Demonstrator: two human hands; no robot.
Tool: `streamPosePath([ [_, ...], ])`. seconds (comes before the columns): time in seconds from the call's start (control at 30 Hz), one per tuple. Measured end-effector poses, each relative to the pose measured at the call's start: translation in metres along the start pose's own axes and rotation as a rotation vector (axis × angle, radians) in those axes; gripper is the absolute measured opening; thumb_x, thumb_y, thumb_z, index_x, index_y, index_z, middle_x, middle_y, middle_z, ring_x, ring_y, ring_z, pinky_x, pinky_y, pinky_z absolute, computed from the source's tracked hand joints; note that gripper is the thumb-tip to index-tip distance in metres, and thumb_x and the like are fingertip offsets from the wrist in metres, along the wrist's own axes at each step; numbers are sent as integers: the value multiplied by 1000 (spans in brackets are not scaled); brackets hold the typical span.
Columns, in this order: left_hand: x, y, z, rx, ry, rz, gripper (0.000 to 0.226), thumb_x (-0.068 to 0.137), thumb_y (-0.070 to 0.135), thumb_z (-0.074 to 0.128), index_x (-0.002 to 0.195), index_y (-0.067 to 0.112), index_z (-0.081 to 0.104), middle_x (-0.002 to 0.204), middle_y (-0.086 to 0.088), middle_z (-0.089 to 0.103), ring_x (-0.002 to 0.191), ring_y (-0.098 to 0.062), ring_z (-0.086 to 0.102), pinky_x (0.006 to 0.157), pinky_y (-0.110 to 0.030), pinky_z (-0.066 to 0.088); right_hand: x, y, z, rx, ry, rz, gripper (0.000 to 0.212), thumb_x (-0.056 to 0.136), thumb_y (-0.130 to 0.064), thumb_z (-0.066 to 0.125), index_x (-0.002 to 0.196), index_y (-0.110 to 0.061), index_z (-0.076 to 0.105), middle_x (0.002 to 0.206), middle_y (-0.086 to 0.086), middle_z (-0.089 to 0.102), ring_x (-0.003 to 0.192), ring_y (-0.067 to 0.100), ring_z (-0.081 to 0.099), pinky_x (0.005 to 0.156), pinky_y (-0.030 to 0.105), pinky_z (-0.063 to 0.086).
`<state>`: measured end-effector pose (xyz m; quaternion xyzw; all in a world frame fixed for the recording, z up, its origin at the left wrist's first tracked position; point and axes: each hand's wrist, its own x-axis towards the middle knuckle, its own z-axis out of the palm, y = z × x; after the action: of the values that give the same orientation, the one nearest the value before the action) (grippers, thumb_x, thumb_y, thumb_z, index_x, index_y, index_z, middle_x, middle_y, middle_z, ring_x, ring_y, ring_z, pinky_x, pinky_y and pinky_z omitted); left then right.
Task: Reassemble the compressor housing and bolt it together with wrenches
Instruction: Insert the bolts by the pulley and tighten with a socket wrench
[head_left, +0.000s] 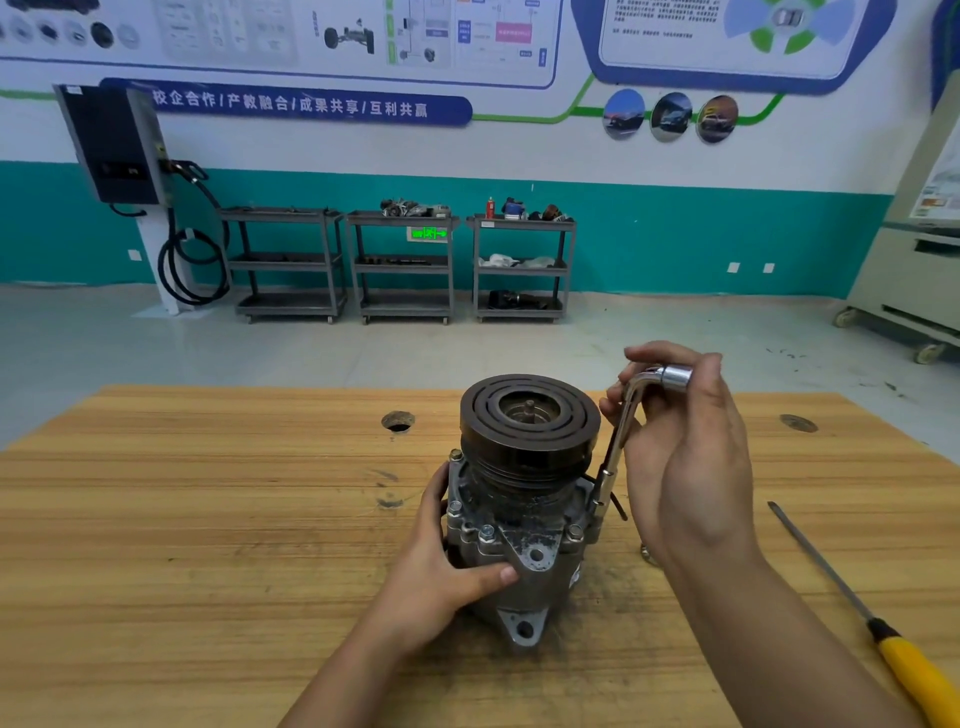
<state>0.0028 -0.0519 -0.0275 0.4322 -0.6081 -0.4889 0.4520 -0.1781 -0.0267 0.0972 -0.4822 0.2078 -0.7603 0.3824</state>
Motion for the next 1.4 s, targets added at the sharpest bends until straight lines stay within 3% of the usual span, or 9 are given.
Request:
streamPosePath([
  [0.3,2,-4,0,-12,-5,12,104,59,28,90,113,77,16,115,41,44,95,27,50,69,-2,44,18,-11,-12,-25,-270,142,31,71,-50,74,76,-19,69,84,-1,61,79,15,60,67,29,52],
  [0.47,1,-2,0,-21,-3,15,105,59,26,89,119,72,16,114,41,44,97,22,52,71,-3,45,38,-19,-9,-73,-371,288,29,78,-24,30,56,-20,49,52,1,45,47,17,44,48,24,36],
  [0.6,1,-2,1,-35,-22,20,108,59,21,89,128,61,16,117,35,47,96,24,52,70,-2,44,37,-8,7,-185,-172,219,26,71,-21,29,47,-22,40,44,-7,30,39,8,21,41,18,17],
  [0.77,1,-2,0,-21,-16,29,104,61,20,88,124,64,18,120,33,47,99,22,53,71,-3,45,20,9,24,-385,149,-66,23,76,-24,27,56,-16,35,46,-11,33,44,6,27,41,17,22],
  [0.87,2,-3,1,-24,-11,34,103,62,17,88,121,66,20,119,33,48,100,19,54,72,-6,47,15,15,29,-493,189,-209,26,79,-36,26,61,-21,38,54,-7,35,50,7,32,48,21,27],
  [0.97,2,-4,-1,-27,-16,28,103,60,19,89,121,67,21,121,33,48,100,20,54,73,-5,46,17,14,20,-455,-1,-72,33,80,-47,29,64,-23,45,54,-11,38,51,6,34,49,20,29],
  [1.1,2,-3,0,-9,-9,18,105,55,27,90,118,70,17,115,38,45,96,27,50,69,1,42,26,-1,4,-134,-277,224,61,92,-53,22,53,-18,52,45,-7,37,42,9,29,41,20,25],
  [1.27,3,-5,-1,-20,-9,11,103,53,28,90,117,70,22,106,45,54,98,22,53,70,-1,44,33,-3,5,-57,-145,312,63,100,-29,20,41,-20,39,38,-5,25,34,8,17,37,16,13],
  [1.4,2,-5,-1,-18,-8,25,104,55,24,91,121,67,22,109,44,53,101,19,54,73,-3,45,25,3,16,-119,6,212,58,94,-33,25,39,-23,41,39,-9,28,36,8,19,37,16,15],
])
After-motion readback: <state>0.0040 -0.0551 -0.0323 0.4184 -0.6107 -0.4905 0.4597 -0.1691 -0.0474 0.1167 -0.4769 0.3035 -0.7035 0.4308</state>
